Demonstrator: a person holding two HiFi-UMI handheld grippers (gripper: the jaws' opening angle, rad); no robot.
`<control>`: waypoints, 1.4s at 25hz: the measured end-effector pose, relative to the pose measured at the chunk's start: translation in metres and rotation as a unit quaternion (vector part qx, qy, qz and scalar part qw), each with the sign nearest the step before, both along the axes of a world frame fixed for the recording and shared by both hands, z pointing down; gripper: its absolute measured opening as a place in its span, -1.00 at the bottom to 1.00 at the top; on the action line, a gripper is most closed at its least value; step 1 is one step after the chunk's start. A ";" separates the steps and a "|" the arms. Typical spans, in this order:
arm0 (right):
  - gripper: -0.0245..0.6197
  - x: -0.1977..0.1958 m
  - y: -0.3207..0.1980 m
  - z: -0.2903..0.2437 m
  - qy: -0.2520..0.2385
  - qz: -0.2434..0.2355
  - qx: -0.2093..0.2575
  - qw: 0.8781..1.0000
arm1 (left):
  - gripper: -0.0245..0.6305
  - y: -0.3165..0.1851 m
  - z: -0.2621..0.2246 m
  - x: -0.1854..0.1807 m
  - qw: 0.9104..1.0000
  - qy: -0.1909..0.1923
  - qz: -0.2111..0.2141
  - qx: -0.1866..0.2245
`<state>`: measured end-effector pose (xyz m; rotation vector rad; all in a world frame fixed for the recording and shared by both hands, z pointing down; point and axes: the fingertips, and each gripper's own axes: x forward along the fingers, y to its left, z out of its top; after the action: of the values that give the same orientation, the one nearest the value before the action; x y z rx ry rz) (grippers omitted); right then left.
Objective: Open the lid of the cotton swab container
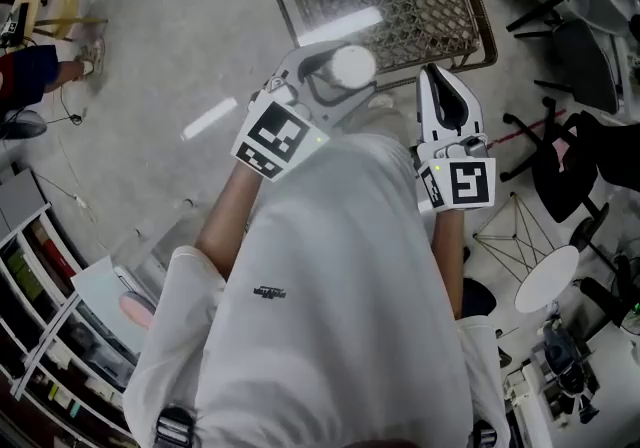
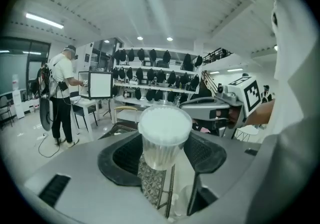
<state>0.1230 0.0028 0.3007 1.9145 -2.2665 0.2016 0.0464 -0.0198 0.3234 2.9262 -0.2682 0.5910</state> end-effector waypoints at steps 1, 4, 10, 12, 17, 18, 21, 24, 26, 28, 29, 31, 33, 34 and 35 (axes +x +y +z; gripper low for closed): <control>-0.92 -0.002 0.003 -0.002 0.001 -0.002 0.001 1.000 | -0.16 0.004 -0.003 0.000 1.000 0.000 0.002 0.002; -0.92 -0.006 0.010 -0.007 0.006 -0.009 0.009 1.000 | -0.16 0.011 -0.007 -0.002 1.000 -0.006 0.006 0.023; -0.91 -0.020 0.015 -0.024 0.027 -0.056 0.019 0.998 | -0.16 0.015 -0.009 -0.002 0.999 -0.008 0.018 0.030; -0.80 -0.030 0.014 -0.032 0.032 -0.088 0.021 0.995 | -0.16 0.015 -0.010 -0.002 0.999 -0.012 0.033 0.030; -0.45 -0.063 0.017 -0.054 0.020 -0.184 0.017 0.983 | -0.16 0.025 -0.007 0.001 0.994 -0.038 0.096 0.031; -0.32 -0.072 0.018 -0.057 0.014 -0.207 0.013 0.978 | -0.16 0.027 -0.007 0.001 0.993 -0.044 0.108 0.032; -0.23 -0.093 0.018 -0.064 0.007 -0.258 0.005 0.966 | -0.16 0.033 -0.009 -0.003 0.988 -0.055 0.142 0.038; -0.19 -0.107 0.017 -0.062 0.011 -0.297 -0.012 0.955 | -0.16 0.039 -0.014 -0.006 0.981 -0.050 0.183 0.029; -0.14 -0.115 0.017 -0.062 0.006 -0.324 -0.020 0.946 | -0.16 0.045 -0.017 -0.009 0.976 -0.046 0.212 0.016; -0.12 -0.122 0.018 -0.063 0.003 -0.345 -0.023 0.938 | -0.16 0.051 -0.020 -0.015 0.970 -0.049 0.238 0.012; -0.12 -0.125 0.018 -0.063 0.005 -0.354 -0.026 0.935 | -0.16 0.053 -0.021 -0.018 0.967 -0.052 0.250 0.012; -0.11 -0.130 0.020 -0.063 0.011 -0.373 -0.034 0.927 | -0.16 0.056 -0.024 -0.022 0.962 -0.055 0.266 0.014; -0.10 -0.136 0.022 -0.063 0.014 -0.395 -0.039 0.918 | -0.16 0.058 -0.027 -0.025 0.960 -0.054 0.276 0.017; -0.10 -0.138 0.023 -0.062 0.017 -0.404 -0.041 0.914 | -0.16 0.059 -0.028 -0.025 0.958 -0.052 0.280 0.018; -0.10 -0.140 0.024 -0.061 0.020 -0.411 -0.044 0.911 | -0.16 0.060 -0.030 -0.025 0.957 -0.049 0.284 0.019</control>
<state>-0.0168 0.0270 0.2399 0.7766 -2.7331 0.1379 0.0216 0.0404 0.2931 2.9998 0.5805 0.8067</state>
